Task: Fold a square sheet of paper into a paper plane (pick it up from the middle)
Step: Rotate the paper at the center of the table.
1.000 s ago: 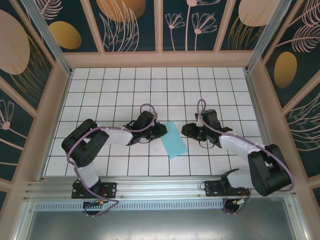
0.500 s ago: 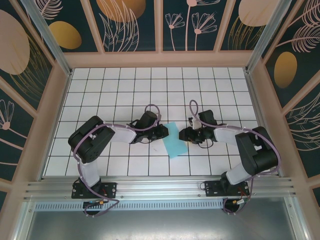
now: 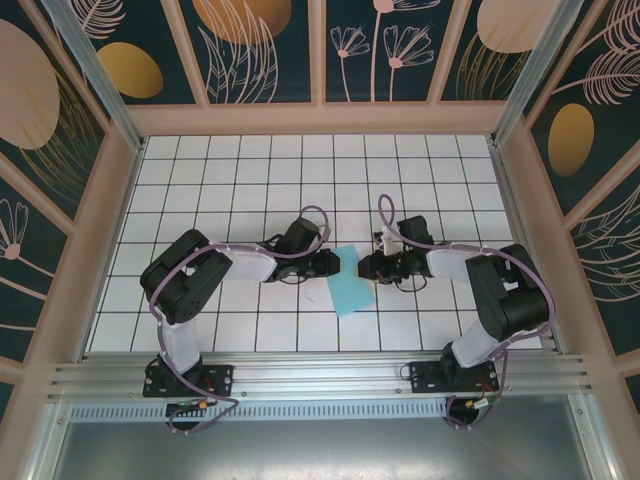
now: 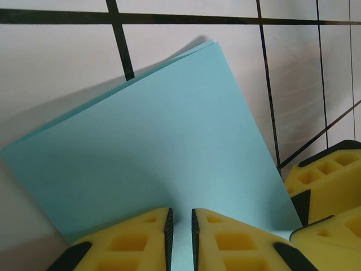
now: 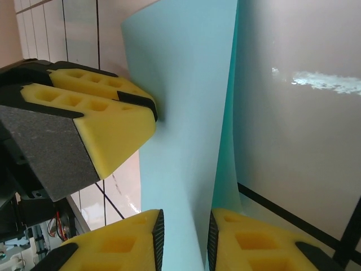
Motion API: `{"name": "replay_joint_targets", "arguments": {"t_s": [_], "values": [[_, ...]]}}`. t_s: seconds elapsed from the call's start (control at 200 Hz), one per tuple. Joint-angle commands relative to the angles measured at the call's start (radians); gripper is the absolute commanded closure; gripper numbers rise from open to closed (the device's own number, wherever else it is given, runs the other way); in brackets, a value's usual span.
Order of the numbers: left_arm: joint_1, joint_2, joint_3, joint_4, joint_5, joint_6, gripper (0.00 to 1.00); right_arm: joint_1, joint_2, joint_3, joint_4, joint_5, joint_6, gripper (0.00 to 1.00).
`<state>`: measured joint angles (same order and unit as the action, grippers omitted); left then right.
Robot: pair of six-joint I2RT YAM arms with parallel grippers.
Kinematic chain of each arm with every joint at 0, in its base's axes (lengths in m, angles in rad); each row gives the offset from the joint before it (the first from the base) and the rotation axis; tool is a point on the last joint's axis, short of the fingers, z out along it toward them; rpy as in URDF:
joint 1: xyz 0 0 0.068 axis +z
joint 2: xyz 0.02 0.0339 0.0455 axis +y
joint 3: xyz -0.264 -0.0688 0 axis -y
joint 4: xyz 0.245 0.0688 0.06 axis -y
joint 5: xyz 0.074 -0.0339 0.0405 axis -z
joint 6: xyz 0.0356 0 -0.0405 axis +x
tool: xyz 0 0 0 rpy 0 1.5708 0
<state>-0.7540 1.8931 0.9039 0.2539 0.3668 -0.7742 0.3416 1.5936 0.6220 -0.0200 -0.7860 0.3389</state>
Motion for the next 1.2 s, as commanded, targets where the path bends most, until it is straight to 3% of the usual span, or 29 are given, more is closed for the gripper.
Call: {"name": "replay_joint_targets", "arguments": {"t_s": [0.0,0.16,0.295,0.41,0.535,0.706,0.811,1.051,1.196], "values": [[-0.005,0.018,0.029,-0.047,0.009,0.055,0.79,-0.006,0.011,0.015,0.017,-0.017,-0.002,0.77],[-0.005,-0.028,0.029,-0.061,-0.024,0.069,0.79,-0.005,0.001,0.000,0.028,0.016,0.075,0.95],[-0.011,-0.143,-0.007,-0.068,-0.098,0.073,0.72,0.004,-0.050,-0.071,0.135,0.034,0.232,1.00],[-0.087,-0.260,-0.021,-0.156,-0.258,0.132,0.62,0.007,-0.109,-0.116,0.181,0.074,0.334,1.00],[-0.231,-0.308,-0.009,-0.264,-0.456,0.193,0.54,0.021,-0.148,-0.134,0.179,0.113,0.392,1.00],[-0.440,-0.264,0.049,-0.360,-0.678,0.267,0.49,0.043,-0.171,-0.147,0.183,0.152,0.446,1.00],[-0.524,-0.211,0.101,-0.388,-0.764,0.290,0.46,0.053,-0.173,-0.145,0.185,0.165,0.456,1.00],[-0.599,-0.104,0.184,-0.424,-0.844,0.315,0.36,0.065,-0.176,-0.139,0.184,0.180,0.469,1.00],[-0.610,-0.045,0.227,-0.469,-0.882,0.317,0.38,0.069,-0.170,-0.134,0.182,0.182,0.464,1.00]]}}
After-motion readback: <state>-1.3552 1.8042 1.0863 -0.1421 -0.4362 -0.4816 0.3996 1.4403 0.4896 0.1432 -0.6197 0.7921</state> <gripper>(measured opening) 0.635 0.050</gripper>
